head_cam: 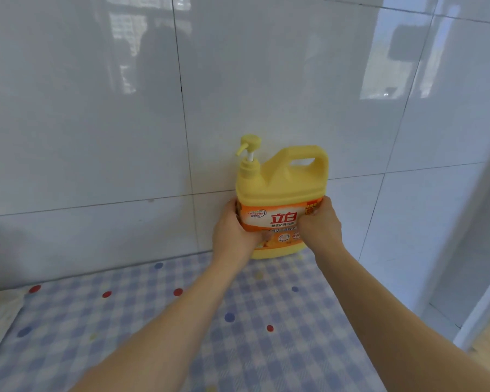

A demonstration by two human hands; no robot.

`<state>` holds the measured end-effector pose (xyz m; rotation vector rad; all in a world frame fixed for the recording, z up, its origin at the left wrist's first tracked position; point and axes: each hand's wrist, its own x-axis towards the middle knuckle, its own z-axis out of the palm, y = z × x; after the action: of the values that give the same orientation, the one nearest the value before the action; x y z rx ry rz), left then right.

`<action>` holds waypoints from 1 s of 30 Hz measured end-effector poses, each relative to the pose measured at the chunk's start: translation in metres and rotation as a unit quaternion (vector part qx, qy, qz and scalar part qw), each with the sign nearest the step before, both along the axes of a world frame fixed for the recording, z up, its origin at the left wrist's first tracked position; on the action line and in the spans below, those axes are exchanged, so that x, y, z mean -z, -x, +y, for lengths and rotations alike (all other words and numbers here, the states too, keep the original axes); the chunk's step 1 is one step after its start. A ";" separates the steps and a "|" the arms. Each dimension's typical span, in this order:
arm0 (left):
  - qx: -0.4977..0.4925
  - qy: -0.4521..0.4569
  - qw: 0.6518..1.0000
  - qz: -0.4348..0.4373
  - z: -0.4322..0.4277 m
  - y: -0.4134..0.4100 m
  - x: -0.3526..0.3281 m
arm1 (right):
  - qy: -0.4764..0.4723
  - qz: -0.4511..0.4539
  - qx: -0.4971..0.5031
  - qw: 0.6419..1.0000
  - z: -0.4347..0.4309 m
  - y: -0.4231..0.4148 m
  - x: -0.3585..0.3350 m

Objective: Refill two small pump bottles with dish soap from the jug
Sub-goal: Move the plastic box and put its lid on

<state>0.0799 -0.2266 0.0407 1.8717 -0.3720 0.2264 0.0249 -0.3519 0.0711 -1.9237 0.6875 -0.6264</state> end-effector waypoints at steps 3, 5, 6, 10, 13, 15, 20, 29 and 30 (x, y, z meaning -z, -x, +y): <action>0.003 -0.007 1.000 -0.010 -0.003 -0.004 0.003 | 0.000 -0.007 0.000 1.000 -0.004 -0.004 0.001; 0.010 -0.011 1.000 -0.020 -0.004 -0.005 0.003 | 0.004 -0.019 -0.006 1.000 -0.005 -0.004 0.003; 0.010 -0.016 0.999 -0.026 -0.003 -0.006 0.004 | 0.005 -0.023 -0.009 1.000 -0.004 -0.003 0.003; 0.000 -0.059 0.998 -0.025 0.003 -0.006 -0.001 | -0.006 -0.038 -0.021 0.999 -0.001 0.004 0.004; 0.003 -0.099 0.995 -0.016 0.019 0.002 -0.011 | -0.033 -0.035 -0.033 0.998 0.005 0.013 0.002; 0.005 -0.090 0.996 0.006 0.033 0.013 -0.020 | -0.038 -0.038 -0.008 0.999 0.013 0.024 0.002; 0.000 -0.100 0.995 -0.019 0.080 0.041 -0.050 | 0.006 -0.118 0.037 0.992 0.058 0.056 -0.011; -0.041 -0.129 0.989 -0.060 0.228 0.079 -0.112 | -0.010 -0.084 -0.231 0.969 0.200 0.058 -0.047; -0.052 -0.136 0.987 -0.062 0.248 0.081 -0.115 | -0.006 -0.071 -0.260 0.963 0.219 0.056 -0.050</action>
<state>-0.0012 0.0211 0.1553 2.1561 -0.4054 0.3792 -0.0310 -0.1330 0.1212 -1.9185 0.0797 -0.4160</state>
